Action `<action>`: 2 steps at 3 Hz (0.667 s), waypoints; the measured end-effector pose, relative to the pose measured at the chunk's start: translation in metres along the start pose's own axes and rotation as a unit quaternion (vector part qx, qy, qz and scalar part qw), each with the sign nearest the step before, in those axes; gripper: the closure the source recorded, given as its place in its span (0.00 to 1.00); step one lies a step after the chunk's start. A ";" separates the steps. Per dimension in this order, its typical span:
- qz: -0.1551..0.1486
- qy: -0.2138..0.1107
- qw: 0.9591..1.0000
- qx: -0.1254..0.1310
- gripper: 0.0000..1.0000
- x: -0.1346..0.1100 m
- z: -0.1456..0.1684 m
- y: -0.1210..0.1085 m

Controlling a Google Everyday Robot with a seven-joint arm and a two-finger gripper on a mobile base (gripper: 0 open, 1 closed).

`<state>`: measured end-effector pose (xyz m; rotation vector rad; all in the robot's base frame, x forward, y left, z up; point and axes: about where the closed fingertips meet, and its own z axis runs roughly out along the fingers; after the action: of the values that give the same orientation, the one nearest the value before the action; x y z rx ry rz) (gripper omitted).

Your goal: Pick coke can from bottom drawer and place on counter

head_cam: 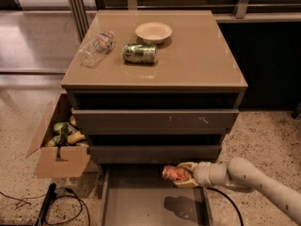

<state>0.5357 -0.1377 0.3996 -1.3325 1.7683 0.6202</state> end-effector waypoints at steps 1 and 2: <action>-0.024 -0.004 1.000 0.010 1.00 -0.026 -0.020 0.003; -0.088 -0.009 0.996 0.026 1.00 -0.088 -0.065 0.018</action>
Offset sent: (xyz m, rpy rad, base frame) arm -0.0588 0.0020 0.2149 -0.0995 -0.3360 0.1130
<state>0.5076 -0.1354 0.5067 -1.4238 1.6192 0.4840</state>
